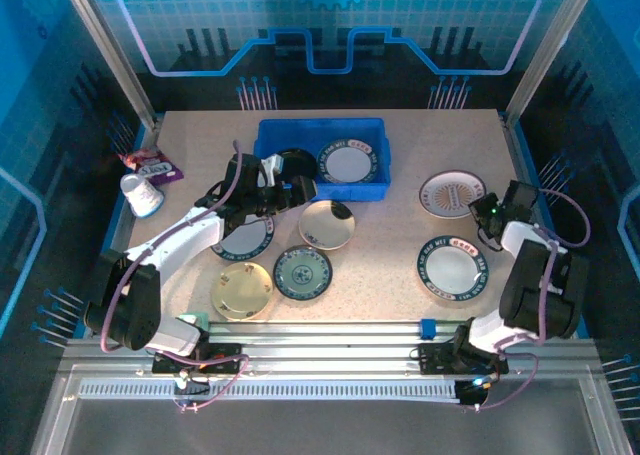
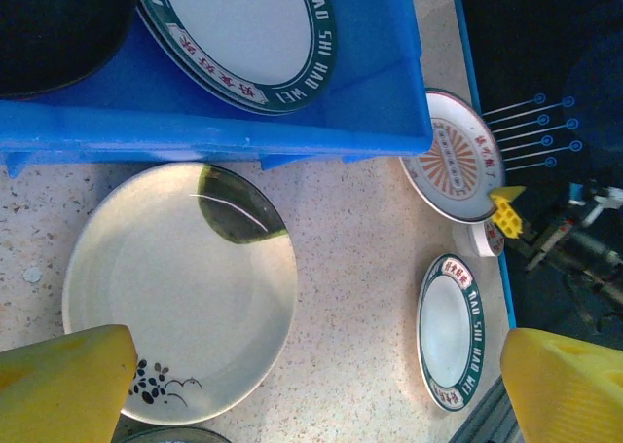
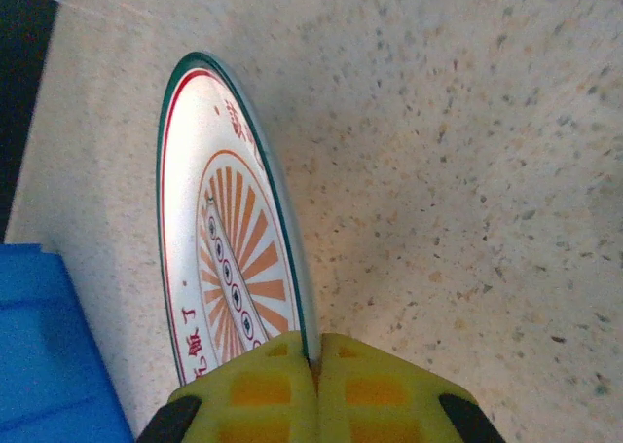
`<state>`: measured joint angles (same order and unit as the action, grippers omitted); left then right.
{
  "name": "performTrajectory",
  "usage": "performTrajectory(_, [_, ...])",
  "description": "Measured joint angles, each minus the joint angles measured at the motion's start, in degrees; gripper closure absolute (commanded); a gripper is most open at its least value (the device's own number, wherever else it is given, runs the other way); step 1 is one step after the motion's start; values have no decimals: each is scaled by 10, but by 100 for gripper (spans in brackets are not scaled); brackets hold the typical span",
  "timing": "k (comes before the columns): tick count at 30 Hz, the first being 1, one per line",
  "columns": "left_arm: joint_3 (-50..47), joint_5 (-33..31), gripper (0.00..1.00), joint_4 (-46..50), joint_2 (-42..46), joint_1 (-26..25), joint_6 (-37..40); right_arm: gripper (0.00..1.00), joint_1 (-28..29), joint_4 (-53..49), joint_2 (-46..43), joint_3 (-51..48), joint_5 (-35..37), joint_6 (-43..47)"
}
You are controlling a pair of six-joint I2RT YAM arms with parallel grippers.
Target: Place the plates into the plastic bin on the countertop
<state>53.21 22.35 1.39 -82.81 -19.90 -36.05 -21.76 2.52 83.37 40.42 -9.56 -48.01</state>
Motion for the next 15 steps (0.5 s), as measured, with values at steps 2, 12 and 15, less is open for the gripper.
performTrajectory(2, [0, 0, 3, 0, 0, -1, 0, 100, 0, -17, -42, 0, 7, 3])
performTrajectory(12, [0, 0, 3, -3, 0, -6, -9, 100, 61, -125, -226, 56, 21, 33])
performTrajectory(15, [0, 2, 3, -9, 0, -6, -17, 100, 92, -132, -237, 77, -7, 33])
